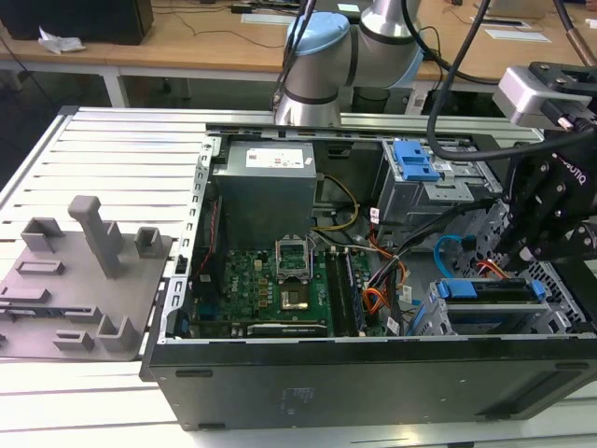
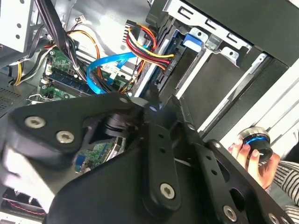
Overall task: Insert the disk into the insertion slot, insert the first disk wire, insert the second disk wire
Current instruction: 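Insert the second disk wire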
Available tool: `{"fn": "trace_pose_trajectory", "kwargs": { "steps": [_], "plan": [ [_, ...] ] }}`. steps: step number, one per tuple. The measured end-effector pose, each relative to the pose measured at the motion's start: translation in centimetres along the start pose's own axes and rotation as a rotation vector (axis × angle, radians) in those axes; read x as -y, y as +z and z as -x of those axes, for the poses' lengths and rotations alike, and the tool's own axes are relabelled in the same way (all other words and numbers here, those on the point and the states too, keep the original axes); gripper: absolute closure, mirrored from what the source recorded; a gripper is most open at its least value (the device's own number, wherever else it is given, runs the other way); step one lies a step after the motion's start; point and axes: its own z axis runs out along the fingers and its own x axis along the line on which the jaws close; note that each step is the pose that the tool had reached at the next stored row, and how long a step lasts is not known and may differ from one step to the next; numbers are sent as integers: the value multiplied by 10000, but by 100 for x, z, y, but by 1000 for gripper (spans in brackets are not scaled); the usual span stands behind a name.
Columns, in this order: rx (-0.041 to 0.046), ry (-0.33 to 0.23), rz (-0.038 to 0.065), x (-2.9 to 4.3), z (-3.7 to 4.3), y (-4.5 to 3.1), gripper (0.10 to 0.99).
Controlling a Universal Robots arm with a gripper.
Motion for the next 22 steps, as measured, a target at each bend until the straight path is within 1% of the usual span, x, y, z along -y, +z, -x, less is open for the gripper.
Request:
{"fn": "trace_pose_trajectory", "kwargs": {
  "steps": [1,3,4,5,6,8,10,12,13,14,16,18,19,20,22],
  "plan": [
    [0,0,0,0,0,0,784],
    [-1,1,0,-2,15,0,784],
    [0,2,0,-5,45,-1,784],
    [0,0,0,-9,134,-2,784],
    [1,1,0,-14,193,-2,784],
    [0,1,1,-17,238,1,784],
    [0,-9,1,-42,245,13,784],
    [-1,-27,0,-83,242,27,784],
    [-1,-37,0,-114,244,40,784],
    [-2,-41,-1,-134,255,54,784],
    [-4,-101,-2,-151,287,68,784],
    [-7,-159,-3,-182,287,78,784],
    [-9,-199,-4,-230,285,90,784],
    [-15,-209,-4,-247,284,101,784],
    [-50,-223,-7,-249,284,115,784]
  ]
}}
